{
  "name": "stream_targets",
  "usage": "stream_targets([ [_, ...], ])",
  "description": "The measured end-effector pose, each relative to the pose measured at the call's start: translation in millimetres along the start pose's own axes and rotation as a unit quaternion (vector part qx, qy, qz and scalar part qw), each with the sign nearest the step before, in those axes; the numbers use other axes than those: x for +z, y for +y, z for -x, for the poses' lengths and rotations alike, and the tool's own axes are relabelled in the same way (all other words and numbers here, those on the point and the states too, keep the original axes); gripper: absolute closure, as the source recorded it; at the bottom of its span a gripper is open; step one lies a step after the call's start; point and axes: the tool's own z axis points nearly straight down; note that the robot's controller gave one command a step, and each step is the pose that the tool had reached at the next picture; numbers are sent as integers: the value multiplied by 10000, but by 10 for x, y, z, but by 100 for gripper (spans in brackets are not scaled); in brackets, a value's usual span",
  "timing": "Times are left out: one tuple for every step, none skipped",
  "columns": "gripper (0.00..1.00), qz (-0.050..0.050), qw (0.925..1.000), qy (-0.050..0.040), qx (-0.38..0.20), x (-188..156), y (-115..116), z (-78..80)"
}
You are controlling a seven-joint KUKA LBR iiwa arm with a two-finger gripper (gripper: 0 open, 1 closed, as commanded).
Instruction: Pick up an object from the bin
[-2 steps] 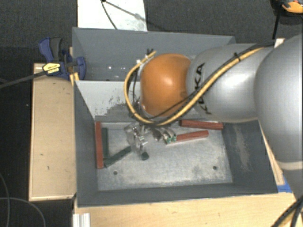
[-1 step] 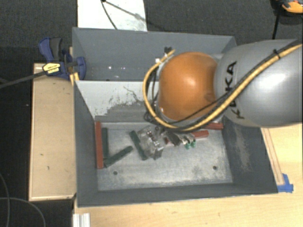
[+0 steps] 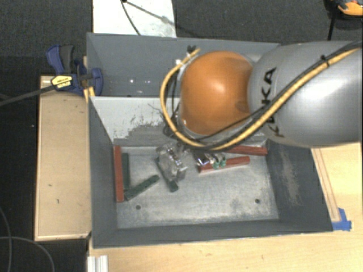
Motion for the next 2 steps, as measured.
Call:
stream_targets([
  [100,-2,10000,1,86,605,323,366],
  [100,27,9999,66,101,855,478,204],
])
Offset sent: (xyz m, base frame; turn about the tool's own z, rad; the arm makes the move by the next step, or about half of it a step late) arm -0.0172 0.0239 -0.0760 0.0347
